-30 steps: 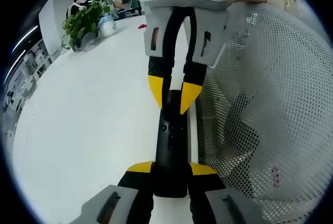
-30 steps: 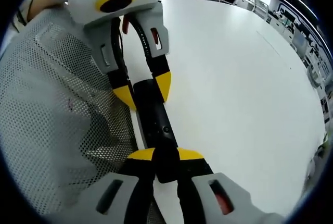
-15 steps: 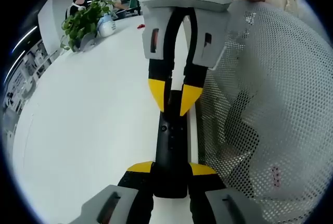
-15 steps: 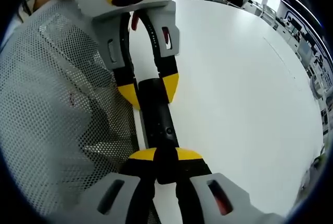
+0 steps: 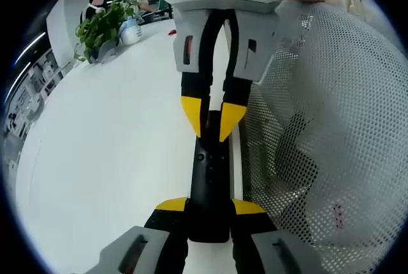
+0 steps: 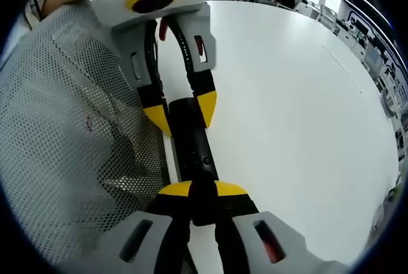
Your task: Press the specified remote control buttons in sequence, fully releasing each button before pressing the next.
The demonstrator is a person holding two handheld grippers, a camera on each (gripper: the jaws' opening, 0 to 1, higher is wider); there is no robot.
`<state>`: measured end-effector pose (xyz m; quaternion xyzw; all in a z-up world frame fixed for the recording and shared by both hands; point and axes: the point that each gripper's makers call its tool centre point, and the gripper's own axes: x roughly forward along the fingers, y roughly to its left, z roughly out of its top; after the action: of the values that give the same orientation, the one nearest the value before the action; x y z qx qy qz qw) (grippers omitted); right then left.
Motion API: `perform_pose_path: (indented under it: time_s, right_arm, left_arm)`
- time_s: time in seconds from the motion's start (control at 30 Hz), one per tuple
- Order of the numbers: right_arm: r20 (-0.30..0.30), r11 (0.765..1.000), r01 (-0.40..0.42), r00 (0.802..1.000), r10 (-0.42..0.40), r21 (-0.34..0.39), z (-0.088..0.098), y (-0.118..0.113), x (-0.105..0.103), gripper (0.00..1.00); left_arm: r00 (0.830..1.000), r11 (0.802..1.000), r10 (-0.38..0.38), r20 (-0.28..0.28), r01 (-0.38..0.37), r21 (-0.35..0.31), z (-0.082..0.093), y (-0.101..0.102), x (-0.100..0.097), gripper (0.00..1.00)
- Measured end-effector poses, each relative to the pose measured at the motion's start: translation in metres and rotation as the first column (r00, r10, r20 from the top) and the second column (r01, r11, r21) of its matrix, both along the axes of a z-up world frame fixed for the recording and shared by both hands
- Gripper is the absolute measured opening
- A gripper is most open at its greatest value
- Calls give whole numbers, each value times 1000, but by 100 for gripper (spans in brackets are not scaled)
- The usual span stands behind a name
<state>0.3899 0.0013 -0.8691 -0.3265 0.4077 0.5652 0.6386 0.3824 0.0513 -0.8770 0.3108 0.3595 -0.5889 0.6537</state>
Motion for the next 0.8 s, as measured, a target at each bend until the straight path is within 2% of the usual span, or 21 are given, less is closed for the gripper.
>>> perform_pose_path:
  time_s: [0.17,0.37,0.57,0.67,0.8]
  right_arm:
    - [0,1000,4,1000,-4,-1,1,0,0,10]
    - [42,998,-57,997,58,-25,1,2,-2,10]
    - [31,999,-51,998,52,-14,1,7,-3,7]
    - [53,997,-75,996,77,-29,0,9,-5,7]
    - [33,999,-48,998,48,-11,1,7,-3,7]
  left_arm:
    - [1000,1000,4,-2,-4,1,0,0,0,24]
    - [1000,1000,4,-1,-4,8,0,0,0,25]
    - [1000,1000,6,0,-6,9,0,0,0,25]
    - [1000,1000,4,1,-4,10,0,0,0,25]
    - [1000,1000,4,0,-4,10,0,0,0,25]
